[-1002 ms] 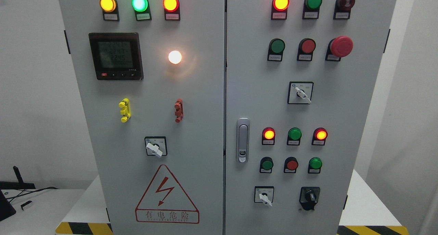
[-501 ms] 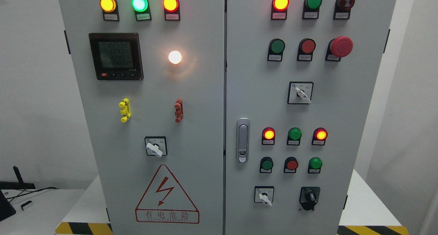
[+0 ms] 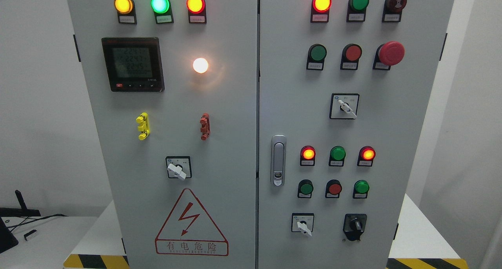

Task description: Trip black knob to open circuit

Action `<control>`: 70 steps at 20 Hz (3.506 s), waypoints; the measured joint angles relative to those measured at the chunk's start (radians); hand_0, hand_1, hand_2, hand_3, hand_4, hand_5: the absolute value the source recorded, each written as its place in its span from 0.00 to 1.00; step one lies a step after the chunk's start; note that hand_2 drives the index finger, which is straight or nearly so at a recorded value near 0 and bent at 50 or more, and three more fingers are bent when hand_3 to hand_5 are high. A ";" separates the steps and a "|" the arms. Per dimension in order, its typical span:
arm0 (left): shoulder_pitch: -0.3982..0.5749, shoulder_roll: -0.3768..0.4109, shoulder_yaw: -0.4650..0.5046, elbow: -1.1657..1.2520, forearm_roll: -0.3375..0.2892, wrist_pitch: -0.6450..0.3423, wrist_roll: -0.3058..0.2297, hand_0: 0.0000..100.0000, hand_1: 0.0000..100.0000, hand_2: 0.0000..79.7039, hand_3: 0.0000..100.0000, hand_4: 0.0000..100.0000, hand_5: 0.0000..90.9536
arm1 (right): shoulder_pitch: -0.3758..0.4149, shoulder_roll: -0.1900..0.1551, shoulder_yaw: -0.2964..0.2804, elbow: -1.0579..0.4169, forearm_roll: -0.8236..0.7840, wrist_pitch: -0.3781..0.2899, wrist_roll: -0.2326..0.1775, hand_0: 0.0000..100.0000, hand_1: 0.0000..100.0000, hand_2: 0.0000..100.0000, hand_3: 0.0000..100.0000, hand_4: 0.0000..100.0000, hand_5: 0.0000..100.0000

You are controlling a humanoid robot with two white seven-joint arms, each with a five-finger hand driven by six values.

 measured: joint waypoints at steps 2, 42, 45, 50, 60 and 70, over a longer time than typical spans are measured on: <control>0.000 0.000 0.000 0.000 0.000 0.000 0.000 0.12 0.39 0.00 0.00 0.00 0.00 | -0.021 0.001 -0.004 -0.042 0.013 0.015 0.001 0.22 0.67 0.37 0.63 0.64 0.75; 0.000 0.000 0.000 0.000 0.000 0.000 0.000 0.12 0.39 0.00 0.00 0.00 0.00 | -0.524 0.011 0.064 -0.204 0.196 0.608 -0.151 0.20 0.77 0.41 0.71 0.79 0.95; 0.000 0.000 0.000 0.000 0.000 0.000 0.000 0.12 0.39 0.00 0.00 0.00 0.00 | -0.543 0.012 0.072 -0.194 0.217 0.624 -0.151 0.21 0.77 0.43 0.71 0.79 0.95; 0.000 0.000 0.000 0.000 0.000 0.000 0.000 0.12 0.39 0.00 0.00 0.00 0.00 | -0.580 0.019 0.082 -0.179 0.238 0.646 -0.151 0.22 0.77 0.44 0.72 0.80 0.96; 0.000 0.000 0.000 0.000 0.000 0.000 0.000 0.12 0.39 0.00 0.00 0.00 0.00 | -0.628 0.032 0.091 -0.151 0.243 0.678 -0.151 0.26 0.76 0.45 0.72 0.80 0.96; 0.000 0.000 0.000 0.000 0.000 0.000 0.000 0.12 0.39 0.00 0.00 0.00 0.00 | -0.686 0.048 0.095 -0.117 0.244 0.695 -0.151 0.27 0.76 0.45 0.73 0.80 0.96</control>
